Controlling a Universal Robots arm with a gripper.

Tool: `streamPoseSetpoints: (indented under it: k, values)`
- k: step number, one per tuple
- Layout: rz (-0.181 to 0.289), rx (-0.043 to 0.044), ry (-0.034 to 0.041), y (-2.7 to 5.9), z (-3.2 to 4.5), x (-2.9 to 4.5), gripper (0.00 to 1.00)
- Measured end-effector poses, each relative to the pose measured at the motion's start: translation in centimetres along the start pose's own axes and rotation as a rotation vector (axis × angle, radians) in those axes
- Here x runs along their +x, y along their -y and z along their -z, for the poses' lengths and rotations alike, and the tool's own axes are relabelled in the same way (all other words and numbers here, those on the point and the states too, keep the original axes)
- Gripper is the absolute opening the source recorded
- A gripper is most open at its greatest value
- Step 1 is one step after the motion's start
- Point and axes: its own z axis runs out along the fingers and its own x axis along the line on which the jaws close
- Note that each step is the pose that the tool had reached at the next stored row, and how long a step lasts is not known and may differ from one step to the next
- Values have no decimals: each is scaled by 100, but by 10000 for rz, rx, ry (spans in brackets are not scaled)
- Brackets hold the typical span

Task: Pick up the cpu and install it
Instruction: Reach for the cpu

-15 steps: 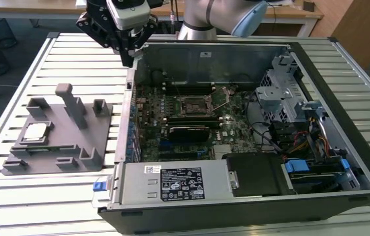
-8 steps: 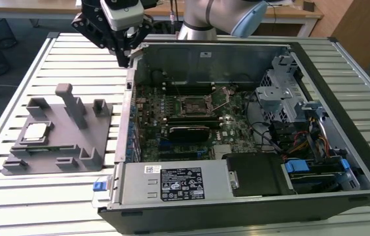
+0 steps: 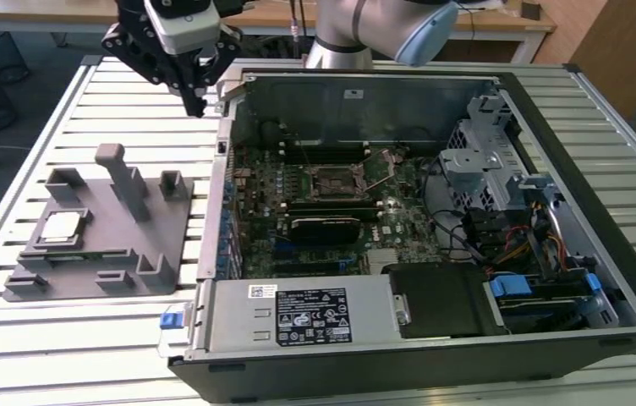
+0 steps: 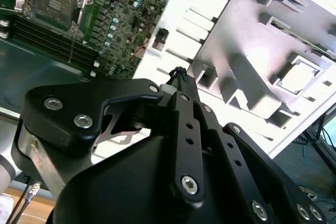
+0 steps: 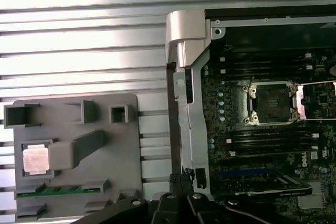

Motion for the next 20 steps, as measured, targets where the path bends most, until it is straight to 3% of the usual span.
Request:
streamPoseSetpoints:
  k: [6,13,20]
  values:
    - [2,-1,-1,9,-11,105,11]
    - [1,-1,-1,26,-24,327,11]
    - [1,3,-4,40,-46,499,11]
